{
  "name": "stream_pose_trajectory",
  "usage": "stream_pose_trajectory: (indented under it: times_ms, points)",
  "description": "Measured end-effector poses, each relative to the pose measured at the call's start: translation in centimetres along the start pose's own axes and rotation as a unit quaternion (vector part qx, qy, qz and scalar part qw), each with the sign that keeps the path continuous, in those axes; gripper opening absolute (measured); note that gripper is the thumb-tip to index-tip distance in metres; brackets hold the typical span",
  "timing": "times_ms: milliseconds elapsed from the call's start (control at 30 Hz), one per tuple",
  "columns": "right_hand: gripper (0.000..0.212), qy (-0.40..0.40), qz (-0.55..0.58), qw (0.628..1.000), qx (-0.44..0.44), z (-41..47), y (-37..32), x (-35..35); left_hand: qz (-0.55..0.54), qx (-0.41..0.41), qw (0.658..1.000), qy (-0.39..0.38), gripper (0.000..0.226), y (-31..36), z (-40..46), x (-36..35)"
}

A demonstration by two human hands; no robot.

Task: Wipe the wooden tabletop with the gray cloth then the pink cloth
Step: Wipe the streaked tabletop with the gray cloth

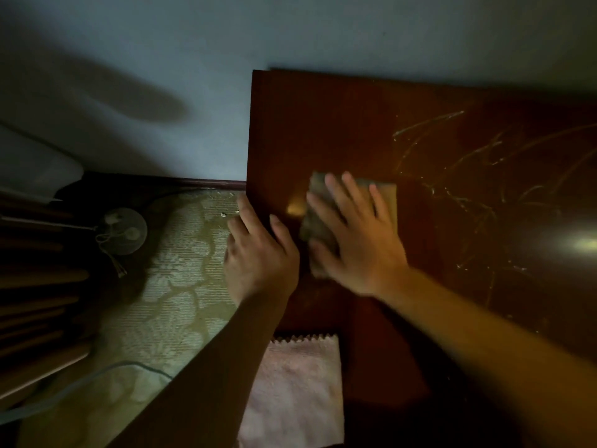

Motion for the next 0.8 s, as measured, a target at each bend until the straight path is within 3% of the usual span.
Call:
stream_pose_trajectory:
  times_ms: [133, 233, 567, 700, 800]
  points:
    - [0.07, 0.02, 0.001, 0.994, -0.111, 8.9, 5.8, 1.6, -0.005, -0.005, 1.0, 0.003, 0.062, -0.1, 0.0, 0.0]
    - [0.069, -0.001, 0.0, 0.991, -0.132, 13.3, 8.3, 2.3, -0.004, -0.011, 1.0, 0.003, 0.062, -0.3, -0.1, -0.1]
    - [0.07, 0.032, -0.002, 0.996, -0.083, -0.8, 0.0, -0.5, -0.008, -0.007, 1.0, 0.005, 0.064, -0.2, 0.1, 0.0]
    - [0.071, 0.021, -0.003, 0.998, -0.06, 2.6, 2.5, 0.0, -0.009, -0.005, 1.0, 0.001, 0.064, -0.2, 0.1, -0.1]
    - [0.069, 0.028, 0.001, 0.991, -0.13, 8.2, 6.7, 1.1, -0.01, -0.005, 1.0, 0.003, 0.065, -0.3, 0.1, -0.1]
Point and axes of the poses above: each hand's wrist, its own z-axis towards the middle knuckle, its own x-axis out of the back of the hand, y = z × x, the point moved 1 cm from there along z, towards the middle knuckle, and after that the axes turned 8 degrees about -z, right-handed, at the moved point
